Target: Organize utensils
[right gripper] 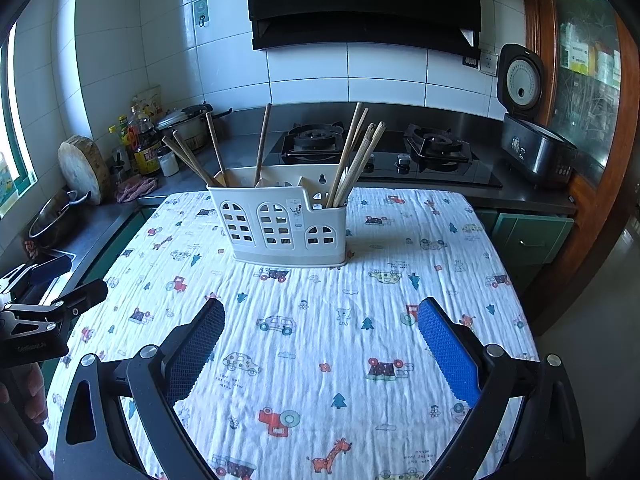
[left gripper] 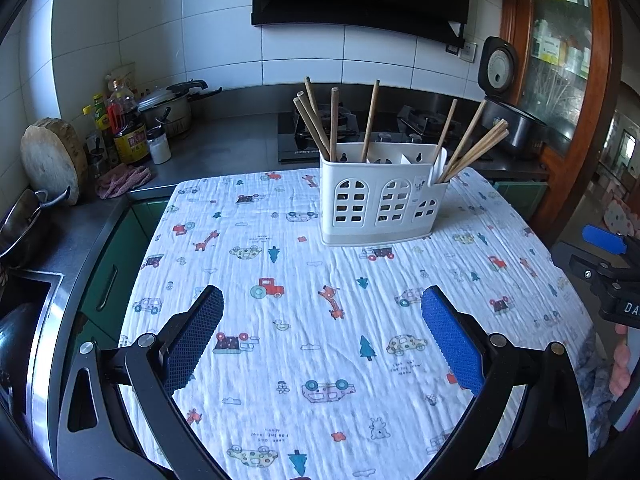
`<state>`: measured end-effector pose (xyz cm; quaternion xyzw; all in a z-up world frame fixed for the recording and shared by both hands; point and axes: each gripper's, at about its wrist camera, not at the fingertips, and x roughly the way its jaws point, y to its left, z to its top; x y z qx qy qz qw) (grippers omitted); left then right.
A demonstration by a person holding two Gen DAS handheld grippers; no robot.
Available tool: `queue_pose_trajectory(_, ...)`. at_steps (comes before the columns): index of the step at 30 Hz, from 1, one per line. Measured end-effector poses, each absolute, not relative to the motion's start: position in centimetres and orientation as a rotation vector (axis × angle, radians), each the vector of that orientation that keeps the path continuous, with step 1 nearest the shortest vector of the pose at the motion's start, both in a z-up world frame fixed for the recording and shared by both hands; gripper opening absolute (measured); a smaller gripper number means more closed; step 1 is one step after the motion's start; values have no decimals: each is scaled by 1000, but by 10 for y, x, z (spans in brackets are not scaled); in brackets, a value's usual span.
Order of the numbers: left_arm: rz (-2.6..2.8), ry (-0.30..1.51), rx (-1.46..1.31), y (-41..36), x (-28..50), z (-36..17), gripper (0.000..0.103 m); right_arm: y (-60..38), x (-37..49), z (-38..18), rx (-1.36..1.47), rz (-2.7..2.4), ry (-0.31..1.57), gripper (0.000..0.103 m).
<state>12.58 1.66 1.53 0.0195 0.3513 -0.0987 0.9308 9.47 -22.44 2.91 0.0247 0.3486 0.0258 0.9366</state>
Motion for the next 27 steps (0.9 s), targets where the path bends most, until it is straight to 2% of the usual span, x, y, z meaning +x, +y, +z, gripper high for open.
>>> queue_pose_trajectory(27, -204, 722, 47, 17, 126, 15, 98, -222, 95, 29, 54, 58, 711, 94)
